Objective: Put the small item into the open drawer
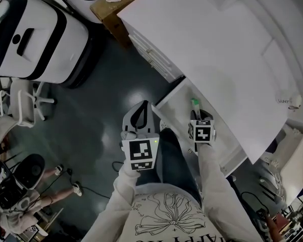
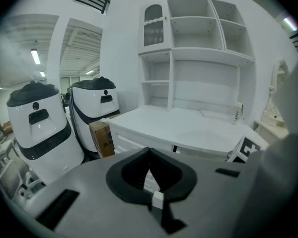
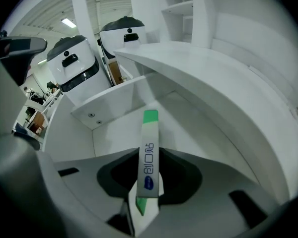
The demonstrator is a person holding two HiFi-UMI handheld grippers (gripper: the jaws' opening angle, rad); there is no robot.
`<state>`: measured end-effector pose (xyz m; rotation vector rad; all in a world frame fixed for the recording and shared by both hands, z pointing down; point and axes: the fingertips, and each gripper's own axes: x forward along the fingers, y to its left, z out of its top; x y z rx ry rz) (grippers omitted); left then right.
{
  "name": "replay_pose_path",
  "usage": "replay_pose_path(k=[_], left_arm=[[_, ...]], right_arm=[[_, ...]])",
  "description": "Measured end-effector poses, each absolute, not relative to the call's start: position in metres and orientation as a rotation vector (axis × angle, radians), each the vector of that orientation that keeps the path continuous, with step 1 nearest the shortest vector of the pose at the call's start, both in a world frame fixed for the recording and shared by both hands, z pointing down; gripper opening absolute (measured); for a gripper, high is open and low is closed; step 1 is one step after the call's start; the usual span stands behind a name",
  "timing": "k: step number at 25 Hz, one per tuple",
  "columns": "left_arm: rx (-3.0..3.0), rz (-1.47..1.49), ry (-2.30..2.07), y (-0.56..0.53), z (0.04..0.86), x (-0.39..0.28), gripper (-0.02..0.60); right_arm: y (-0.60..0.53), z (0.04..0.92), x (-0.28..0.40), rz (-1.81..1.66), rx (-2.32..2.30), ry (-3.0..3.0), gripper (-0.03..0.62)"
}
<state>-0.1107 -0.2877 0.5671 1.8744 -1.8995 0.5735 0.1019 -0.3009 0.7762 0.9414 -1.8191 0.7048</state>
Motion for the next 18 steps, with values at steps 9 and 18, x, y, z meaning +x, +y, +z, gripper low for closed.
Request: replay_pose_path(k=[9, 18], left_arm=[[1.896, 0.541, -1.912, -0.288, 0.552, -0.109, 0.002], [1.967, 0.44, -1.951, -0.279, 0.507, -0.112, 0.003]], right_arm=[[-0.311, 0.743, 0.093, 0.67, 0.988, -1.92, 0.152], [-0.315, 0.641, 0.09, 0.542, 1.212, -2.061, 0.08]])
